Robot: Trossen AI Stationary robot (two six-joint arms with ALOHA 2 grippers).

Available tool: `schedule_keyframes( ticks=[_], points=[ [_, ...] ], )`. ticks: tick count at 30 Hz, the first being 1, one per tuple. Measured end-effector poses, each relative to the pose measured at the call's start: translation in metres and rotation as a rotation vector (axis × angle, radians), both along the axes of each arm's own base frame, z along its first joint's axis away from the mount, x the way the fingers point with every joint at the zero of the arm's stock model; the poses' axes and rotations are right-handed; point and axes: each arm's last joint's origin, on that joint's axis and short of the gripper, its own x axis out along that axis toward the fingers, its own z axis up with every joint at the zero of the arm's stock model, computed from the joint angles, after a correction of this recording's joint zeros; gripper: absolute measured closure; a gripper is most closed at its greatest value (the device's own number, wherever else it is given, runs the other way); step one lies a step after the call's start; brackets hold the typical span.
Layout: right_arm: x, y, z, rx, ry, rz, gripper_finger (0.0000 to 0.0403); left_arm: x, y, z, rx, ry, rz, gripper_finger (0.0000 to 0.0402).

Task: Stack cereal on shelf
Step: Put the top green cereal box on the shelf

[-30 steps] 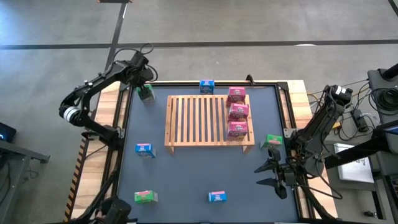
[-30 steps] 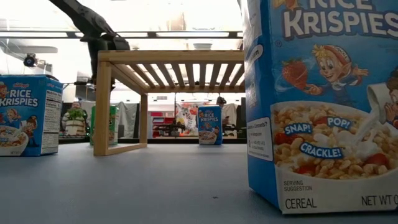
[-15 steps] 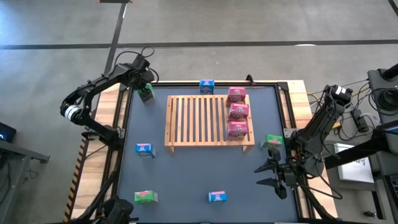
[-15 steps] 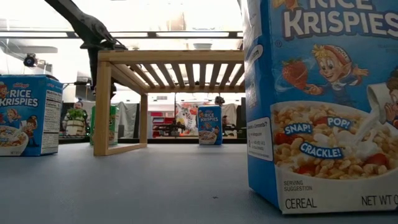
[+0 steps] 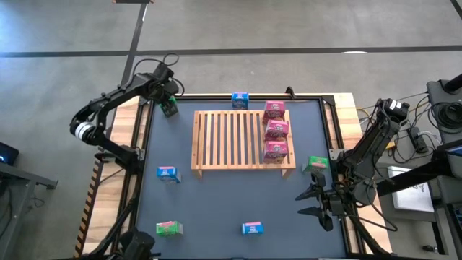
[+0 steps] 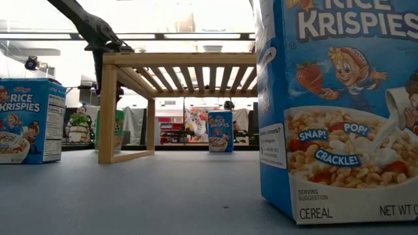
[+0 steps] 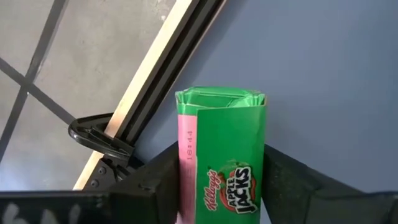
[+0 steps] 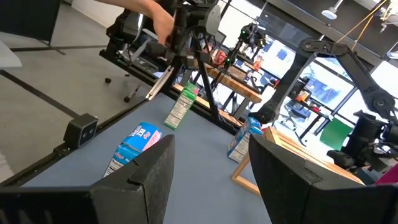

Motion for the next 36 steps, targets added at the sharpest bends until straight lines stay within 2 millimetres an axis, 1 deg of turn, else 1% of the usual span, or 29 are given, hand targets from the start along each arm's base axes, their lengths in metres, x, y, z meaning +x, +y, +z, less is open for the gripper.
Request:
schedule_keyframes(
  ticks=[4, 7, 11, 14, 20, 25, 31, 33, 36],
  points=[
    [0.0, 0.0, 0.0, -0.001, 0.0, 0.0, 0.0209, -0.001, -0.003, 0.005, 0.009, -0.018, 0.009, 0.0251],
    [0.0, 0.0, 0.0, -0.001, 0.0, 0.0, 0.0209, -0.003, -0.008, 0.012, 0.01, -0.056, 0.007, 0.0255],
    [0.0, 0.0, 0.0, -0.003, 0.0, -0.013, 0.0209, -0.007, -0.018, 0.026, 0.038, -0.102, 0.006, 0.0255],
    [0.0, -0.001, 0.0, -0.007, -0.001, -0.018, 0.0209, -0.012, -0.028, 0.04, 0.064, -0.14, -0.003, 0.0255],
    [0.0, -0.001, 0.0, -0.013, -0.003, -0.018, 0.0209, -0.023, -0.055, 0.071, 0.114, -0.335, -0.052, 0.0255],
    [0.0, -0.001, 0.0, -0.021, -0.005, -0.042, 0.0209, -0.023, -0.073, 0.11, 0.162, -0.513, -0.116, 0.0255],
    [0.0, -0.001, 0.0, -0.025, -0.007, -0.044, 0.0209, -0.011, -0.092, 0.16, 0.225, -0.659, -0.222, 0.0255],
    [0.0, -0.001, 0.0, -0.024, -0.007, -0.044, 0.0209, -0.005, -0.097, 0.172, 0.23, -0.689, -0.257, 0.0255],
    [0.0, -0.001, 0.0, -0.022, -0.009, -0.044, 0.0209, 0.008, -0.105, 0.183, 0.209, -0.72, -0.313, 0.0255]
  ],
)
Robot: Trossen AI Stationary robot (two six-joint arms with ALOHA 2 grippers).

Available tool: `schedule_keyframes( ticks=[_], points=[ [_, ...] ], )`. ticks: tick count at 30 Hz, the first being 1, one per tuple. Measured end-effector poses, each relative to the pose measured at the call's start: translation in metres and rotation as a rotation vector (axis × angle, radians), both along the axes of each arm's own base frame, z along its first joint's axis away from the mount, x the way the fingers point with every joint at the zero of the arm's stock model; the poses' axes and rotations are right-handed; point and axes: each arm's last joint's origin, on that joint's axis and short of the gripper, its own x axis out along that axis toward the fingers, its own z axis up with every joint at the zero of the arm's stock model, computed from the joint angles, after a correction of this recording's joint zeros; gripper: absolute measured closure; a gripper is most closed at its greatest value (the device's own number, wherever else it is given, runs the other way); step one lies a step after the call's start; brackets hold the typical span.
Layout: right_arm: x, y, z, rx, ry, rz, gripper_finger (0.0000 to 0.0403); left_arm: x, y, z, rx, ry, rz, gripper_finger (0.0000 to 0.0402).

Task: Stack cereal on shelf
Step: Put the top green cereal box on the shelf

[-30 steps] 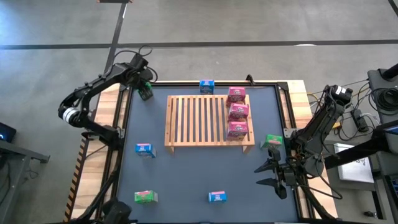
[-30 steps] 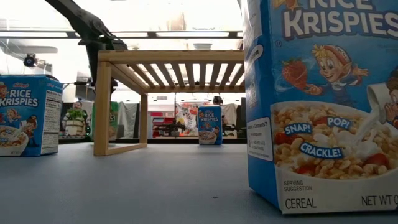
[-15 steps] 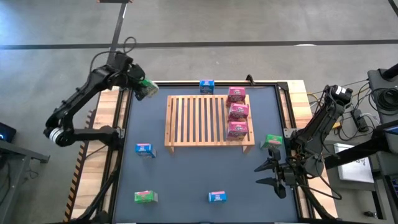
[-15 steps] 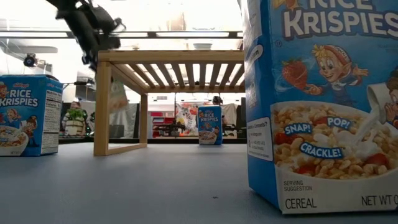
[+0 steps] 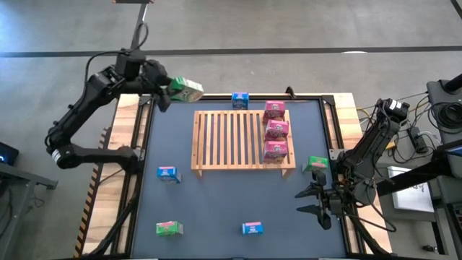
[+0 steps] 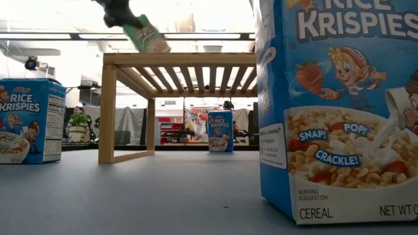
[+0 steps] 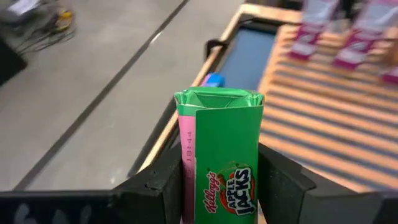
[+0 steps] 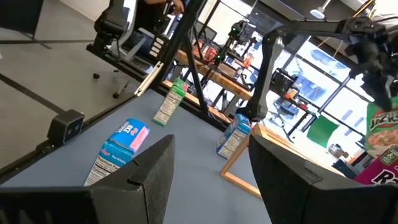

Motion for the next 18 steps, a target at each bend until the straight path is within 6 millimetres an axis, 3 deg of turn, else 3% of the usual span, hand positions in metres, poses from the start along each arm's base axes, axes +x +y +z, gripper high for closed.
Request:
schedule_keyframes(
  ticks=[11, 18],
  points=[
    [0.0, 0.0, 0.0, 0.008, 0.0, 0.0, 0.0209, 0.074, -0.02, 0.002, -0.087, 0.019, -0.228, 0.0255],
    [0.0, 0.0, 0.0, 0.012, 0.0, 0.0, 0.0209, 0.117, -0.02, 0.008, -0.094, 0.054, -0.308, 0.0255]
  ],
)
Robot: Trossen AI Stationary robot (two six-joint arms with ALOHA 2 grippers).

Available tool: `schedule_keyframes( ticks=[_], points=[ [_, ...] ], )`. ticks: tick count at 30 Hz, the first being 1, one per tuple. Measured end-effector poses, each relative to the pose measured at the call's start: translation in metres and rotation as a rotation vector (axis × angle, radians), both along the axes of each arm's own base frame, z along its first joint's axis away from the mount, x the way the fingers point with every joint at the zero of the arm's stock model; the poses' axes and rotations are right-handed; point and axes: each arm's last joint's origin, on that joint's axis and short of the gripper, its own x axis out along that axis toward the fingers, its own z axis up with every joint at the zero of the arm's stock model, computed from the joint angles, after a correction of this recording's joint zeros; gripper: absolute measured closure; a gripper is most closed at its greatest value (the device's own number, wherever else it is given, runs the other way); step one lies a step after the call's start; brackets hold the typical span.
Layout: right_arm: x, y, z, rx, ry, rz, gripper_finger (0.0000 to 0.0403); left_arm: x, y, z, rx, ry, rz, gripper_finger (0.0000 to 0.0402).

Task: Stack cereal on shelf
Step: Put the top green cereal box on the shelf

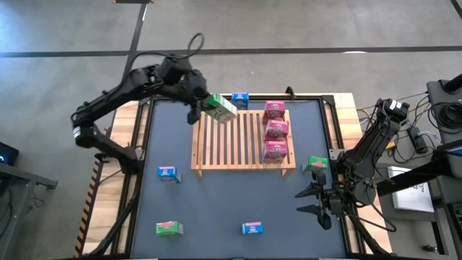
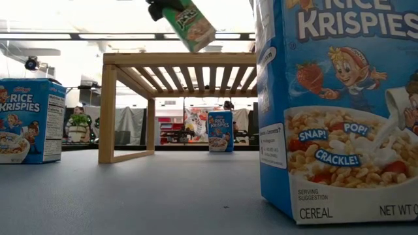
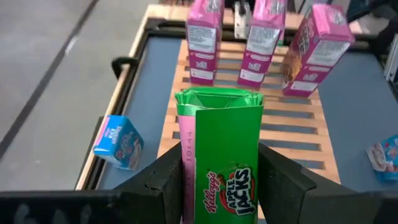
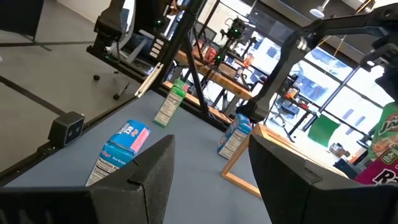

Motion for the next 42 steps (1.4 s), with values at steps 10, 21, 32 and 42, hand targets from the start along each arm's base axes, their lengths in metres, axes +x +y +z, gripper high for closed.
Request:
schedule_keyframes(
  ticks=[10, 21, 32, 42],
  points=[
    [0.0, -0.001, 0.0, 0.046, 0.006, -0.025, 0.0209, 0.048, 0.013, -0.003, -0.027, 0.157, -0.061, 0.0255],
    [0.0, -0.001, 0.0, 0.084, 0.013, -0.026, 0.0209, 0.083, 0.017, -0.006, 0.05, 0.273, -0.069, 0.0255],
    [0.0, -0.001, 0.0, 0.096, 0.015, -0.028, 0.0209, 0.097, 0.019, -0.02, 0.062, 0.336, -0.059, 0.0255],
    [0.0, -0.001, 0.0, 0.094, 0.014, -0.028, 0.0209, 0.104, 0.017, -0.026, 0.067, 0.343, -0.064, 0.0224]
  ],
)
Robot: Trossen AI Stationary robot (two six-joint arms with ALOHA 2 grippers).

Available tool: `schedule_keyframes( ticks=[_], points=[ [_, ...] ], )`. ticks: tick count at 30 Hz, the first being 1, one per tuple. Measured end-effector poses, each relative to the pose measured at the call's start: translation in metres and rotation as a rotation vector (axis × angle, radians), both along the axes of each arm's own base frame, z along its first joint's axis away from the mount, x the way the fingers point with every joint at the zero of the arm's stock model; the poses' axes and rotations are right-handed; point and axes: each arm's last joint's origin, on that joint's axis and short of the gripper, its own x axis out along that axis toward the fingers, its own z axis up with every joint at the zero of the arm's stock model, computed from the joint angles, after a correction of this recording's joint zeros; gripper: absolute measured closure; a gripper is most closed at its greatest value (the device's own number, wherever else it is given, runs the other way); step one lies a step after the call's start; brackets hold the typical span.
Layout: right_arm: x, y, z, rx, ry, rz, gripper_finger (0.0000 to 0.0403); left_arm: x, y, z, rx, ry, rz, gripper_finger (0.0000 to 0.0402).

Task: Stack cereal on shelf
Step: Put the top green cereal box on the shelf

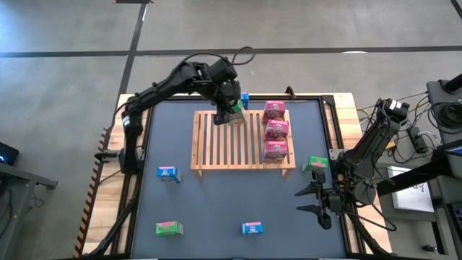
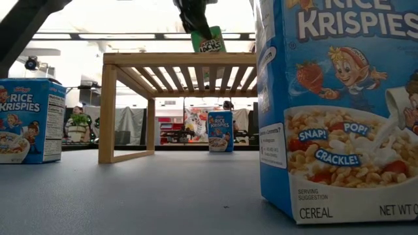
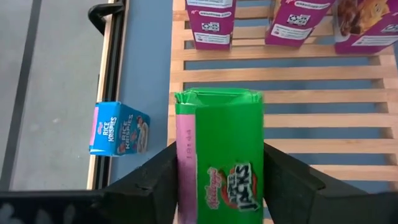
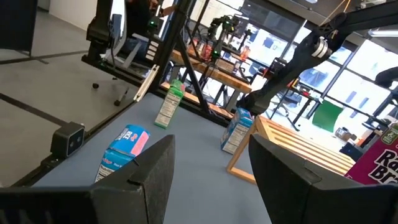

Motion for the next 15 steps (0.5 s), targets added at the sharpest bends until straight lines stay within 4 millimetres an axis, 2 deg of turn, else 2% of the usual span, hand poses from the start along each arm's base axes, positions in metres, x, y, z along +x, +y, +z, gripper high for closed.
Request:
schedule_keyframes(
  ticks=[7, 15],
  points=[
    [0.0, 0.0, 0.0, 0.0, 0.0, 0.0, 0.0209, 0.0058, 0.0003, -0.0061, -0.004, 0.01, -0.004, 0.0185],
    [0.0, 0.0001, 0.0003, 0.0, 0.0, 0.0, 0.0209, 0.0067, 0.0006, -0.0073, -0.001, 0.014, -0.011, 0.0188]
  ],
)
